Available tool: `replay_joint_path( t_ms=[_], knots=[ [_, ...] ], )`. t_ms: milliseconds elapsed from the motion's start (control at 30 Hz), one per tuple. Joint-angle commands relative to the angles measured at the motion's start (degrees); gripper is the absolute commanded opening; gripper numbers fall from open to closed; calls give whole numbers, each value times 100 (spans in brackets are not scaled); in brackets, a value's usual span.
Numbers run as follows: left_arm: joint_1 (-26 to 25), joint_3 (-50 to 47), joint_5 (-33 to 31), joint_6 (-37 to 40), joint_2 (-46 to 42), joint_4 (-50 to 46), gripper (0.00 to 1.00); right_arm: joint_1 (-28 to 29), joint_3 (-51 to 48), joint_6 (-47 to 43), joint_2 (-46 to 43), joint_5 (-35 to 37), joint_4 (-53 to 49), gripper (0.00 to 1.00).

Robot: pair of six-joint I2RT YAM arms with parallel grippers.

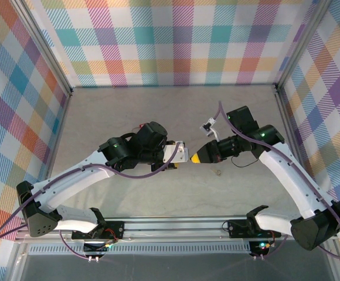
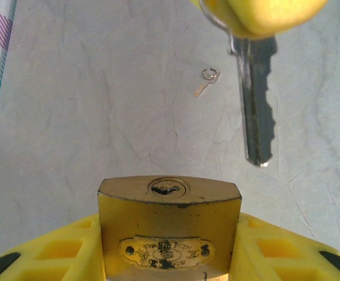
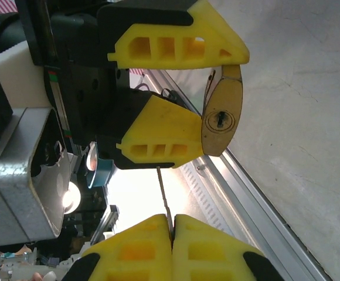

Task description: Unlock with the key

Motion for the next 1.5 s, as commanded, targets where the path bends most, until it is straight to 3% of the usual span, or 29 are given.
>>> replay_joint_path(
  t_ms=[0,567,1467],
  knots=[
    [-87,121,115,-8,-198,211,1,35,-98,80,95,-120,163,0],
    [-202,80,-57,15,-212,198,0,-122,-61,283,389,146,111,0],
    [-219,116,-74,-62,-125,300,0,-145,-258,397,327,-231,378,0]
  ],
)
